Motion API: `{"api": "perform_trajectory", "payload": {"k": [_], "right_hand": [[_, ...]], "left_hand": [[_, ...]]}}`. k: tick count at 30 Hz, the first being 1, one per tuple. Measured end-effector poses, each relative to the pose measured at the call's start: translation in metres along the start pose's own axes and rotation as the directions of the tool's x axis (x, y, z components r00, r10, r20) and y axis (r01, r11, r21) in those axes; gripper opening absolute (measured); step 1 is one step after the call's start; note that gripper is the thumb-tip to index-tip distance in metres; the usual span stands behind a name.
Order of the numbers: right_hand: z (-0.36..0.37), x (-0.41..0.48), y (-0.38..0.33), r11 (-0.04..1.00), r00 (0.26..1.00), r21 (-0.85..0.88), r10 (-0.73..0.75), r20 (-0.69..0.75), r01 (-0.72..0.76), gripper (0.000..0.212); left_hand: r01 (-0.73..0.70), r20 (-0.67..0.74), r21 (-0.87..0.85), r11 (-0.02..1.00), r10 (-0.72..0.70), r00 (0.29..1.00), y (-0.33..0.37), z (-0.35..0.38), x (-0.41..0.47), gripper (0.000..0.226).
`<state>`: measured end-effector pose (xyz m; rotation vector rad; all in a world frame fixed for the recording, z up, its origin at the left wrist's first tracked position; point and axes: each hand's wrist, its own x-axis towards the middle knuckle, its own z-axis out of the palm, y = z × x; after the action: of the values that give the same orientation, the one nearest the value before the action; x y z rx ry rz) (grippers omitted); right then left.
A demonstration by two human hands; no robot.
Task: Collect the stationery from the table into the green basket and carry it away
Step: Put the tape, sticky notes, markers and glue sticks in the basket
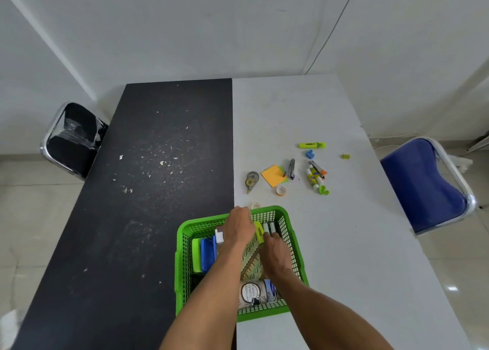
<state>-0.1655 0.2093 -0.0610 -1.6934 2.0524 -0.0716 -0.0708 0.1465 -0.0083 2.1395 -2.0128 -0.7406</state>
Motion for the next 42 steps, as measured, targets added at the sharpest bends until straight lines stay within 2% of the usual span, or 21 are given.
{"api": "perform_trajectory", "payload": {"k": [5,16,23,27,32,42], "right_hand": [[0.001,0.003,-0.004,0.999,0.999,0.021,0.043,0.032,-0.044,0.024],[-0.002,0.000,0.004,0.999,0.994,0.034,0.026,0.106,-0.030,0.024],[-0.005,-0.001,0.008,1.000,1.000,0.018,0.011,0.014,-0.011,0.027],[-0.004,0.000,0.011,0.997,0.997,-0.025,-0.069,0.036,0.070,0.029],[-0.007,0.003,0.009,1.000,0.999,0.018,-0.019,0.051,0.019,0.028],[-0.012,0.006,0.005,1.000,0.996,0.011,-0.009,0.089,0.008,0.026]], "left_hand": [[-0.006,-0.015,-0.018,1.000,0.006,1.000,-0.003,0.000,0.003,0.019],[0.002,-0.038,-0.028,1.000,-0.004,0.999,-0.001,0.002,0.004,0.016],[0.006,-0.035,-0.014,1.000,-0.007,0.999,0.003,0.004,0.006,0.015],[0.016,-0.036,-0.012,1.000,-0.016,0.999,0.004,0.005,0.006,0.015],[0.016,-0.042,-0.011,1.000,-0.016,0.999,0.007,0.007,0.006,0.016],[0.017,-0.061,0.010,1.000,-0.016,0.998,0.011,0.006,0.009,0.017]]}}
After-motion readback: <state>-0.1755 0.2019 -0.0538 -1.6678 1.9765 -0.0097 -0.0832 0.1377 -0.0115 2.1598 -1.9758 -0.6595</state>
